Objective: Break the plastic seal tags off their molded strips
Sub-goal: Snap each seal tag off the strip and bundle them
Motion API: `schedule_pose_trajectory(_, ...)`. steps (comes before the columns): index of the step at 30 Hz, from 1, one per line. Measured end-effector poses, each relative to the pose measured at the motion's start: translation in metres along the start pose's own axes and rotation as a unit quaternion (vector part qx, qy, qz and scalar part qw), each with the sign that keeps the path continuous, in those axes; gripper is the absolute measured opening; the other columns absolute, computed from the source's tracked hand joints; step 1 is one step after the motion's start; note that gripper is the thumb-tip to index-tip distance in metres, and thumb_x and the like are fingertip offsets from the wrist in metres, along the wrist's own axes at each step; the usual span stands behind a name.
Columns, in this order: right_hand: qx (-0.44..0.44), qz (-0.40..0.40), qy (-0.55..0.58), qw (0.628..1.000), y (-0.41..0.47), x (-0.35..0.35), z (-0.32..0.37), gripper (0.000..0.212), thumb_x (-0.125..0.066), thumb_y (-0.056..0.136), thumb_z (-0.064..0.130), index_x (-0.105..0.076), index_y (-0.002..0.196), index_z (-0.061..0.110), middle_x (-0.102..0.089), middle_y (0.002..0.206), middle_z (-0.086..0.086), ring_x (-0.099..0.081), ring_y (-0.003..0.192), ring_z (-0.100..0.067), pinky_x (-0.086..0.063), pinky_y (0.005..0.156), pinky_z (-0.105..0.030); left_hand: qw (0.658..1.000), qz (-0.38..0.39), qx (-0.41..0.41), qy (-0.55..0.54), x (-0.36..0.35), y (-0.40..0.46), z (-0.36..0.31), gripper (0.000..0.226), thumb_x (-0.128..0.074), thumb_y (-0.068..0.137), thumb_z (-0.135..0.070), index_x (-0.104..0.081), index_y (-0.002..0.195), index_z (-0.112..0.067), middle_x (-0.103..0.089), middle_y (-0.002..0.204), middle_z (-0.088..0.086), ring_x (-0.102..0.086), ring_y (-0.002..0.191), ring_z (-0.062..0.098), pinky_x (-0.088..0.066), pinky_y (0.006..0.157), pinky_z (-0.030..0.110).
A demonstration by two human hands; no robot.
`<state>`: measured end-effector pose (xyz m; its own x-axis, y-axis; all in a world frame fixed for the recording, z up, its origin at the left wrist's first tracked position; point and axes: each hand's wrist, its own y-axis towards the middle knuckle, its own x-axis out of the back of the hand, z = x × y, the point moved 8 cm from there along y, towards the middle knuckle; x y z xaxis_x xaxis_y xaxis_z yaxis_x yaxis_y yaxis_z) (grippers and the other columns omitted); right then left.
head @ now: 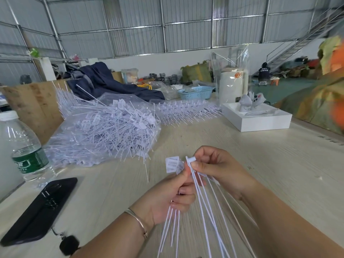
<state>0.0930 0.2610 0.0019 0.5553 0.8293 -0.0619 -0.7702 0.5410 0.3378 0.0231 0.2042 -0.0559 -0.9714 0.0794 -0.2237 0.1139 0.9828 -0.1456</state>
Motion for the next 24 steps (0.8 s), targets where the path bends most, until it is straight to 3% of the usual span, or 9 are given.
schedule_pose_trajectory(5,0.001,-0.046,-0.026,0.999,0.001,0.014,0.002,0.025,-0.072,0.071,0.018,-0.056,0.08,0.0,-0.059,0.058,0.002,-0.049,0.051,-0.007,-0.039,0.051,-0.014,0.999,-0.012,-0.016,-0.046,0.01,0.002,-0.006,0.047,-0.063,0.083,-0.056,-0.064,0.093,-0.01,-0.027,0.054,-0.01,-0.02,0.039,0.001,-0.018,0.034,0.014)
schedule_pose_trajectory(9,-0.006,-0.086,-0.064,0.994,0.001,0.025,-0.002,0.029,-0.078,0.066,0.023,-0.064,0.08,0.002,-0.05,0.065,-0.012,-0.043,0.054,-0.013,-0.035,0.051,-0.016,0.988,-0.104,-0.091,-0.074,0.035,-0.002,-0.021,0.042,-0.083,0.071,-0.035,-0.044,0.067,-0.018,-0.025,0.054,-0.007,-0.019,0.038,0.003,-0.018,0.031,0.015)
schedule_pose_trajectory(13,0.007,-0.114,-0.12,0.986,0.001,0.033,-0.006,0.021,-0.08,0.072,0.018,-0.07,0.082,0.002,-0.046,0.068,-0.013,-0.039,0.062,-0.019,-0.031,0.056,-0.023,0.977,-0.168,-0.124,-0.034,0.045,-0.006,-0.028,0.026,-0.074,0.072,-0.024,-0.051,0.062,-0.02,-0.033,0.058,-0.002,-0.023,0.039,0.006,-0.018,0.032,0.016)
schedule_pose_trajectory(17,0.013,-0.124,-0.136,0.983,0.001,0.036,-0.007,0.011,-0.078,0.077,0.011,-0.074,0.083,0.003,-0.044,0.066,-0.009,-0.039,0.061,-0.014,-0.03,0.056,-0.019,0.978,-0.177,-0.11,0.027,0.039,-0.007,-0.024,0.017,-0.069,0.08,-0.025,-0.06,0.077,-0.01,-0.049,0.06,0.002,-0.03,0.039,0.006,-0.02,0.034,0.015)
schedule_pose_trajectory(20,0.014,-0.124,-0.136,0.983,0.0,0.037,-0.005,0.008,-0.078,0.077,0.01,-0.076,0.084,0.005,-0.045,0.064,-0.009,-0.039,0.06,-0.012,-0.03,0.056,-0.021,0.976,-0.189,-0.104,0.032,0.04,-0.008,-0.023,0.016,-0.067,0.084,-0.02,-0.066,0.089,-0.005,-0.041,0.055,0.0,-0.027,0.041,0.007,-0.019,0.035,0.016)
schedule_pose_trajectory(24,0.01,-0.124,-0.153,0.98,0.0,0.037,-0.002,0.007,-0.077,0.077,0.011,-0.078,0.084,0.01,-0.058,0.079,-0.034,-0.044,0.066,-0.021,-0.033,0.06,-0.029,0.977,-0.189,-0.1,0.023,0.04,-0.01,-0.025,0.013,-0.071,0.076,-0.022,-0.073,0.08,-0.011,-0.027,0.053,-0.003,-0.022,0.042,0.007,-0.017,0.038,0.017)
